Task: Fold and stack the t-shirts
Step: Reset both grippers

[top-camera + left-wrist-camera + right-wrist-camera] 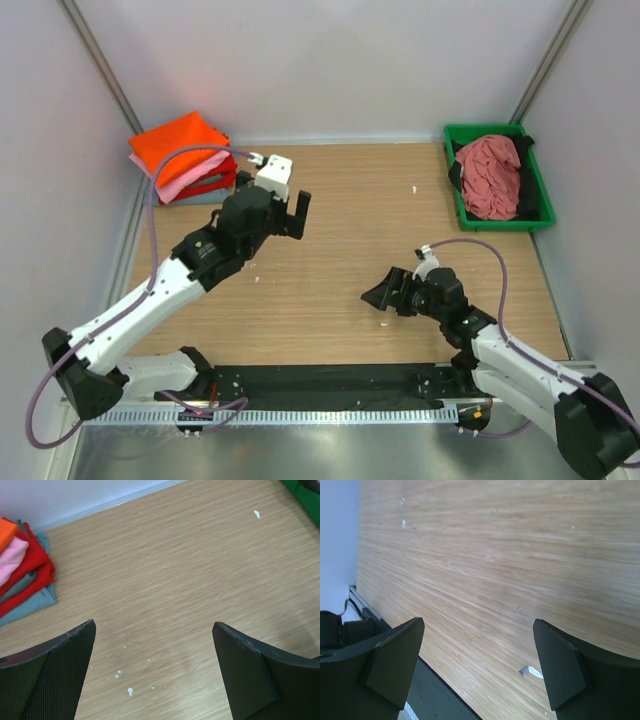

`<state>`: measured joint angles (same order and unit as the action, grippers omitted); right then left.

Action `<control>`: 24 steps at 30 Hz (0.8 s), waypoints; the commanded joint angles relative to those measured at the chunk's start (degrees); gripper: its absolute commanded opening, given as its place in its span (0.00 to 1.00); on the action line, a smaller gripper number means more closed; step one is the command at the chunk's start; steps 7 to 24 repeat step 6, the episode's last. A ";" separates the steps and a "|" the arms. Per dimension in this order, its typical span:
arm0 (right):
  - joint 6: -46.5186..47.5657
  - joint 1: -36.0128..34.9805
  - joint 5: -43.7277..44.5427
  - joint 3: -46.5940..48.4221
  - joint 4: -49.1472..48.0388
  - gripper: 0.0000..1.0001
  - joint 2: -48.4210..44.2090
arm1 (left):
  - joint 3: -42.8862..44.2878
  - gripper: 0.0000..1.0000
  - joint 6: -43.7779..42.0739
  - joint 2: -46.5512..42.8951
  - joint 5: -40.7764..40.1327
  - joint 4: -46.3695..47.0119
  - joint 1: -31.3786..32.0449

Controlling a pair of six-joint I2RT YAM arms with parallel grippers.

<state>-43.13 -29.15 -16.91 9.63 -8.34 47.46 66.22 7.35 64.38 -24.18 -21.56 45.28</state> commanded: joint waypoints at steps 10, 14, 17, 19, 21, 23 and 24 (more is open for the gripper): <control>-0.82 -0.30 11.80 5.04 18.05 1.00 -20.56 | 3.14 1.00 4.68 2.78 -3.06 -2.26 -0.19; -0.82 -0.30 11.80 5.04 18.05 1.00 -20.56 | 3.14 1.00 4.68 2.78 -3.06 -2.26 -0.19; -0.82 -0.30 11.80 5.04 18.05 1.00 -20.56 | 3.14 1.00 4.68 2.78 -3.06 -2.26 -0.19; -0.82 -0.30 11.80 5.04 18.05 1.00 -20.56 | 3.14 1.00 4.68 2.78 -3.06 -2.26 -0.19; -0.82 -0.30 11.80 5.04 18.05 1.00 -20.56 | 3.14 1.00 4.68 2.78 -3.06 -2.26 -0.19; -0.82 -0.30 11.80 5.04 18.05 1.00 -20.56 | 3.14 1.00 4.68 2.78 -3.06 -2.26 -0.19; -0.82 -0.30 11.80 5.04 18.05 1.00 -20.56 | 3.14 1.00 4.68 2.78 -3.06 -2.26 -0.19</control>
